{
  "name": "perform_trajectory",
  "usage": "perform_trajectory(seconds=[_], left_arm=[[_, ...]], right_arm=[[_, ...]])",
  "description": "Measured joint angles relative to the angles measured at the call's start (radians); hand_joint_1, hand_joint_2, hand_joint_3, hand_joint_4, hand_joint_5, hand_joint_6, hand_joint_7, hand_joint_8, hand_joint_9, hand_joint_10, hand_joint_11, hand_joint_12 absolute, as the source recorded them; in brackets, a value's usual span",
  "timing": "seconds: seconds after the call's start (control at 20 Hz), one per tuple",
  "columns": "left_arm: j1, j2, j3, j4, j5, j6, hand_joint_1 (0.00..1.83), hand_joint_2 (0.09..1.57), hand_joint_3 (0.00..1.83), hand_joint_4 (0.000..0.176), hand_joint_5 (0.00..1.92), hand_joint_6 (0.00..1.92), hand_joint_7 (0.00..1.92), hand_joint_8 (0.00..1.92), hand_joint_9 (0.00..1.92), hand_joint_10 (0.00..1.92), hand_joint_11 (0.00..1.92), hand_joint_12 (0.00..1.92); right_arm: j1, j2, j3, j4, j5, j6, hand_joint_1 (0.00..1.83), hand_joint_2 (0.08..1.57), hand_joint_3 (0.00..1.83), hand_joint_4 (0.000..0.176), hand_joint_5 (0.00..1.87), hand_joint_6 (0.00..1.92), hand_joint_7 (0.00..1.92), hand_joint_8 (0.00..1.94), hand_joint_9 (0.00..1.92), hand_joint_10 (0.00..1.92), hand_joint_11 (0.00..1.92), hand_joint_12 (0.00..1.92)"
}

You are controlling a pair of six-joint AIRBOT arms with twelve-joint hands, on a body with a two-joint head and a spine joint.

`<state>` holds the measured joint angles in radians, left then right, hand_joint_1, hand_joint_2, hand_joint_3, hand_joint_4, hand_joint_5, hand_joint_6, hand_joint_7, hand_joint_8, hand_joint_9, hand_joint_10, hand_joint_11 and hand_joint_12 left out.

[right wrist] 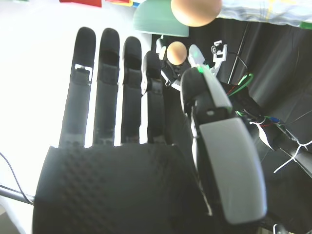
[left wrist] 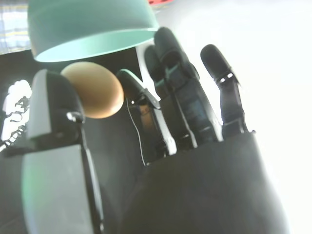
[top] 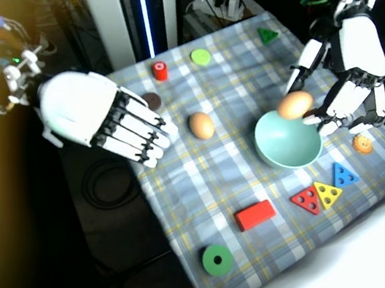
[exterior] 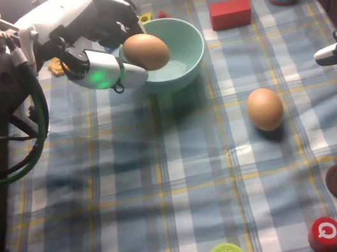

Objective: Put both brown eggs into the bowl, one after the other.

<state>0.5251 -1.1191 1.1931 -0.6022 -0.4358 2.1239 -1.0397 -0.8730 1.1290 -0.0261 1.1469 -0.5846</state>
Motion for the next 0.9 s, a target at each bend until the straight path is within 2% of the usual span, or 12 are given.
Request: perform_trajectory(seconds=[0.1,0.2,0.25,0.3,0.35,0.5,0.65,0.8,0.85,0.9], left_arm=[[0.002,0.003,-0.015,0.010,-0.006,0.000,0.99,0.99,0.00,0.093,0.68,0.01,0.78,0.00,0.81,0.00,0.11,1.18],[0.002,0.008,-0.023,0.011,-0.010,-0.001,1.00,0.98,0.00,0.090,0.66,0.00,0.76,0.00,0.80,0.00,0.12,1.19],[0.002,0.008,-0.023,0.011,-0.016,-0.001,1.03,0.97,0.00,0.097,0.64,0.00,0.75,0.00,0.79,0.00,0.12,1.20],[0.002,0.011,-0.023,0.011,-0.018,-0.001,1.06,0.95,0.00,0.079,0.66,0.00,0.74,0.00,0.78,0.00,0.11,1.23],[0.002,0.014,-0.023,0.011,-0.024,-0.001,1.06,0.94,0.00,0.073,0.66,0.00,0.74,0.00,0.79,0.00,0.11,1.24],[0.006,0.022,-0.043,0.012,-0.040,0.000,1.04,0.94,0.00,0.069,0.65,0.00,0.72,0.00,0.77,0.00,0.11,1.24],[0.029,0.042,-0.082,0.024,-0.078,-0.003,1.04,0.91,0.00,0.081,0.64,0.00,0.71,0.00,0.77,0.00,0.11,1.34],[0.051,0.063,-0.108,0.025,-0.117,0.000,0.98,0.93,0.01,0.104,0.61,0.00,0.70,0.00,0.73,0.00,0.10,1.35],[0.063,0.070,-0.119,0.027,-0.135,-0.009,0.98,0.93,0.00,0.105,0.62,0.00,0.71,0.00,0.73,0.00,0.08,1.40],[0.069,0.076,-0.127,0.027,-0.146,-0.026,1.00,0.93,0.00,0.095,0.63,0.00,0.72,0.01,0.75,0.01,0.08,1.46]], right_arm=[[0.000,0.000,0.000,0.000,-0.002,0.002,0.59,1.35,0.00,0.000,0.60,0.00,0.75,0.00,0.76,0.00,0.46,0.60],[0.000,0.000,0.000,0.000,0.000,0.003,0.60,1.35,0.00,0.000,0.60,0.00,0.75,0.00,0.75,0.00,0.46,0.60],[0.000,0.000,0.000,0.000,0.000,0.003,0.63,1.35,0.00,0.000,0.60,0.00,0.75,0.00,0.76,0.00,0.45,0.60],[0.000,0.000,0.000,0.000,0.000,0.004,0.62,1.35,0.00,0.000,0.60,0.00,0.76,0.00,0.76,0.00,0.45,0.60],[0.000,0.000,0.000,0.000,0.000,0.004,0.62,1.36,0.00,0.000,0.59,0.00,0.76,0.00,0.75,0.00,0.43,0.60],[0.000,0.000,0.000,0.002,0.001,0.004,0.61,1.36,0.00,0.000,0.58,0.00,0.76,0.00,0.75,0.00,0.42,0.59],[0.000,0.000,0.000,0.004,0.000,0.004,0.60,1.35,0.00,0.000,0.59,0.00,0.76,0.00,0.75,0.00,0.44,0.60],[0.000,0.000,0.000,0.004,0.000,0.004,0.60,1.36,0.00,0.000,0.59,0.00,0.76,0.00,0.76,0.00,0.44,0.59],[0.000,0.000,0.000,0.004,0.000,0.004,0.59,1.36,0.00,0.000,0.59,0.00,0.75,0.00,0.76,0.00,0.47,0.57],[0.000,0.000,0.000,0.004,0.000,0.004,0.58,1.36,0.00,0.000,0.58,0.00,0.75,0.00,0.76,0.00,0.48,0.56]])
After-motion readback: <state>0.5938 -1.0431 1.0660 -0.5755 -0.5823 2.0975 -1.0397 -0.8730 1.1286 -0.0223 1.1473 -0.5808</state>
